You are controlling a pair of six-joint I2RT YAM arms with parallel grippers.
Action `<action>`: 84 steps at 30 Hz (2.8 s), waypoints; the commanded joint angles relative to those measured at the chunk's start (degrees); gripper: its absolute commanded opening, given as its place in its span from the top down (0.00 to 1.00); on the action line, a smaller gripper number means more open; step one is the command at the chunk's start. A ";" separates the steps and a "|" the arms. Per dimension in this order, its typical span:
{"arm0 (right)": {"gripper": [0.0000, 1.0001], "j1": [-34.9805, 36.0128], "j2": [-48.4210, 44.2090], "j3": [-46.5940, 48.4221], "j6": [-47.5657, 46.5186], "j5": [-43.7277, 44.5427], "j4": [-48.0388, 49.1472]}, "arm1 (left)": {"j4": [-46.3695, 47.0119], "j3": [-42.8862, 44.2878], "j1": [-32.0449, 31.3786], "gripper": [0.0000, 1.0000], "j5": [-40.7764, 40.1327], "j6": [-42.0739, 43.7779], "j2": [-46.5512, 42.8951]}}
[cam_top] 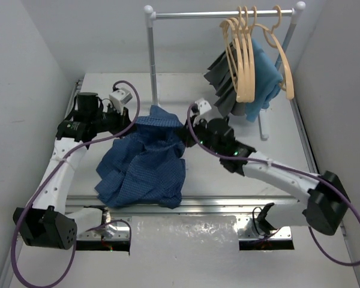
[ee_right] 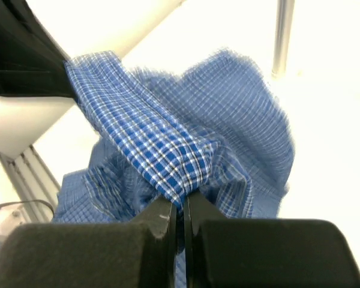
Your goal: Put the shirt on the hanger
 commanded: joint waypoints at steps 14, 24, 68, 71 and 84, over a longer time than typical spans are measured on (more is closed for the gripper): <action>1.00 -5.67 20.53 57.05 -18.27 -30.99 -48.88 | -12.75 6.44 2.24 0.20 12.00 10.80 -14.40; 1.00 -5.32 15.95 42.40 -8.26 -26.60 -37.79 | 7.11 -5.33 -13.19 0.04 2.03 1.60 -9.05; 0.17 -13.05 6.29 38.43 -19.56 -19.76 -41.73 | 18.37 -6.67 -15.95 1.00 -32.02 2.73 -1.05; 0.23 -15.16 5.84 47.64 -20.89 -15.18 -46.80 | 18.72 -5.88 -15.95 1.00 -33.42 3.08 0.10; 0.40 -31.59 16.30 73.95 -17.91 -9.10 -49.65 | 18.37 -5.08 -16.04 1.00 -32.81 3.26 1.42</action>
